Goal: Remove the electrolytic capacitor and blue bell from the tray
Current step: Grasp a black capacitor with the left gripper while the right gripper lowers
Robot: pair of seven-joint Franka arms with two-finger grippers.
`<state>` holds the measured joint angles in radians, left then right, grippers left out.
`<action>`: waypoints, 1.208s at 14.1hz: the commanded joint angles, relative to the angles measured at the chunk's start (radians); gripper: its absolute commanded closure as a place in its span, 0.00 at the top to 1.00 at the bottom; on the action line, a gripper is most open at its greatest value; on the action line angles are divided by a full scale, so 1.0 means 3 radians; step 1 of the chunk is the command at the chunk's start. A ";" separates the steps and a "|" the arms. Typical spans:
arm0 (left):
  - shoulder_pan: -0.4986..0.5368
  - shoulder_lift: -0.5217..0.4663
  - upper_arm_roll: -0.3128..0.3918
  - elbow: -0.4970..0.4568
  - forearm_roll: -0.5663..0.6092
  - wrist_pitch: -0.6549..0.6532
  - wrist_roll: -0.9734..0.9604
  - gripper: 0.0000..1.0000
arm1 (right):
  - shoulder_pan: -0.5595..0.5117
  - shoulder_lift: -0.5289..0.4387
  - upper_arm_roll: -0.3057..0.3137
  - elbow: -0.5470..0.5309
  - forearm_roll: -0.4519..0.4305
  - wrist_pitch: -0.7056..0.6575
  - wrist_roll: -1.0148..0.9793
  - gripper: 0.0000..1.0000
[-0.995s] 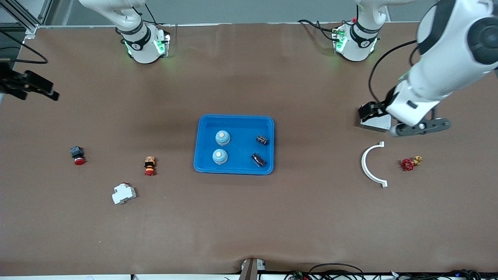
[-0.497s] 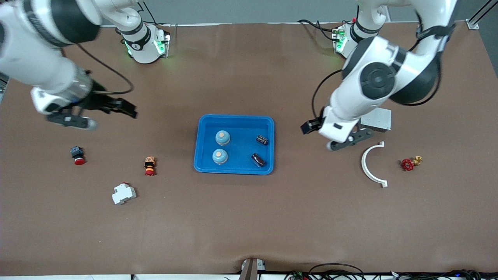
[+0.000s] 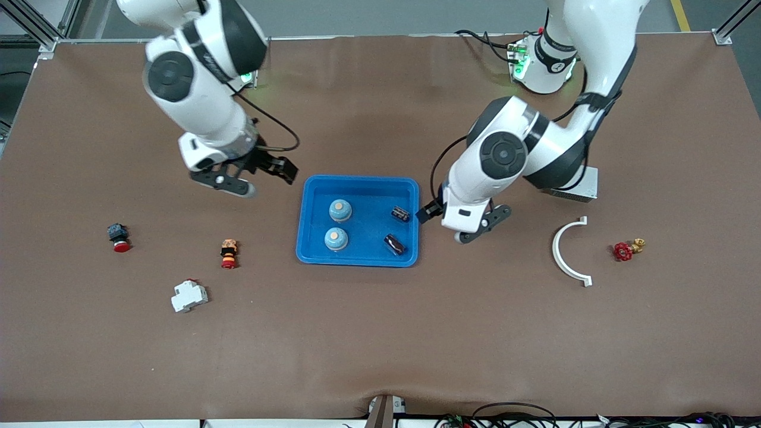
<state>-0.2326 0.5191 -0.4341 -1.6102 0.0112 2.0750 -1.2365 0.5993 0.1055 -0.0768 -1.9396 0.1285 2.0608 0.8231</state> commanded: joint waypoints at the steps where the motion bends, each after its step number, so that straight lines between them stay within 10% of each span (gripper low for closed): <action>1: -0.0160 0.0273 0.0010 0.0039 0.0284 0.0322 -0.0550 0.94 | 0.0155 0.0419 -0.0051 0.0114 -0.0060 0.0263 0.0222 1.00; 17: -0.0539 0.0867 0.0031 0.0034 0.0689 0.0717 -0.1702 0.66 | 0.0420 0.1366 -0.0046 0.0227 0.0068 0.1174 0.0447 1.00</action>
<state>-0.3836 0.7665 -0.4320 -1.6086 0.1934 2.2841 -1.7231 0.6966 0.4948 -0.0785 -1.8910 0.1376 2.4047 0.9323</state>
